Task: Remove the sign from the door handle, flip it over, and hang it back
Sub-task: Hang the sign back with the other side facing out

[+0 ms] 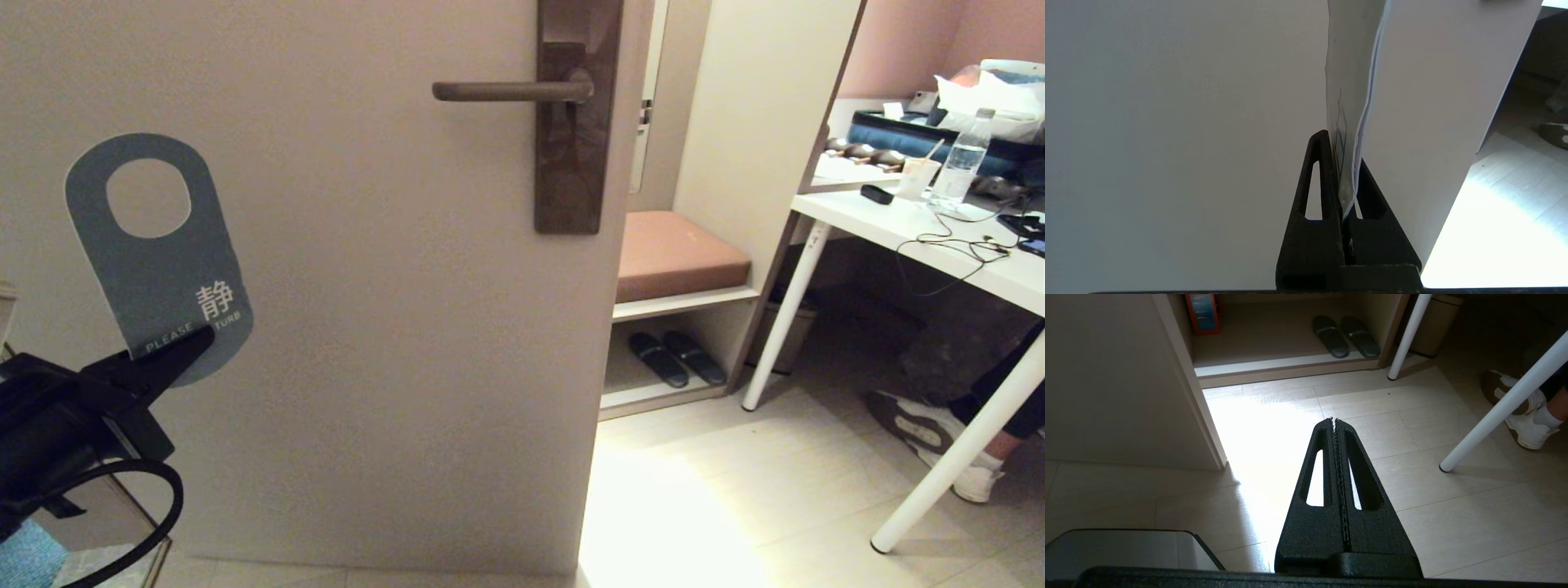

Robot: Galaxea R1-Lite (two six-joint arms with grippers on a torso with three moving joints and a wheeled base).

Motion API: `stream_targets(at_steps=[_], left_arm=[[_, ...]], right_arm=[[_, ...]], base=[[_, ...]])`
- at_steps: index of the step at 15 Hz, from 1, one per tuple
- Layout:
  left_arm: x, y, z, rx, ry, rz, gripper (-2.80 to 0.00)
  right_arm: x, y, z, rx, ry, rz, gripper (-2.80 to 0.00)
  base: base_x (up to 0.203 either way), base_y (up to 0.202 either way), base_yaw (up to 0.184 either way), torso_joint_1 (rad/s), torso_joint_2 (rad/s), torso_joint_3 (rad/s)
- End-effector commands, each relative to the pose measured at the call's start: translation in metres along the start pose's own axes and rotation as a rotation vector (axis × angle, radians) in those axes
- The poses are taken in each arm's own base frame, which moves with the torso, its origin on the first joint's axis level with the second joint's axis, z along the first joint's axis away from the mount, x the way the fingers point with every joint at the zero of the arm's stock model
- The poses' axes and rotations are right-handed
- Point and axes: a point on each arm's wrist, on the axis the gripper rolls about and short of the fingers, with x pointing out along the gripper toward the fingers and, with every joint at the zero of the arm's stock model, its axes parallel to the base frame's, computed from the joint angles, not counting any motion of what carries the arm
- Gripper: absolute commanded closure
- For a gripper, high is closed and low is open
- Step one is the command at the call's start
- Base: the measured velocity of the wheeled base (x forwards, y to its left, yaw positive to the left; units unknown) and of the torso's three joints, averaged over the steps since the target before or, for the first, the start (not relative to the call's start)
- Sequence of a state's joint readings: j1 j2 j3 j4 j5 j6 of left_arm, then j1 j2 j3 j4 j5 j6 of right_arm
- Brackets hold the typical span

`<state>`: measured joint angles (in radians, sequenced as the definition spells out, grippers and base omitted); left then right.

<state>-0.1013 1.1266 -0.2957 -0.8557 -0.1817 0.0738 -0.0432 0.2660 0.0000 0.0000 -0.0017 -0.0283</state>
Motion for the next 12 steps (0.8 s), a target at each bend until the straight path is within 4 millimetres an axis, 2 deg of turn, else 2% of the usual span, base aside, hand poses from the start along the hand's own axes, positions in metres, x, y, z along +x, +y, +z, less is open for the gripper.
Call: stream_targets(at_steps=[1, 4, 6, 12], left_arm=[[0.001, 0.0, 0.001, 0.01, -0.008, -0.004, 0.0], [0.004, 0.0, 0.012, 0.017, -0.041, -0.005, 0.0], [0.014, 0.001, 0.02, 0.018, -0.057, -0.011, 0.0], [0.031, 0.002, 0.023, 0.031, -0.007, -0.03, 0.0]], right_arm=[[0.0, 0.0, 0.0, -0.001, 0.004, 0.0, 0.0], [0.0, 0.0, 0.0, -0.001, 0.003, 0.0, 0.0], [0.0, 0.0, 0.0, -0.001, 0.004, 0.001, 0.0], [0.0, 0.0, 0.0, -0.001, 0.003, 0.0, 0.0]], base=[[0.0, 0.0, 0.0, 0.0, 0.0, 0.0], [0.0, 0.0, 0.0, 0.0, 0.0, 0.0], [0.0, 0.0, 0.0, 0.0, 0.0, 0.0], [0.0, 0.0, 0.0, 0.0, 0.0, 0.0]])
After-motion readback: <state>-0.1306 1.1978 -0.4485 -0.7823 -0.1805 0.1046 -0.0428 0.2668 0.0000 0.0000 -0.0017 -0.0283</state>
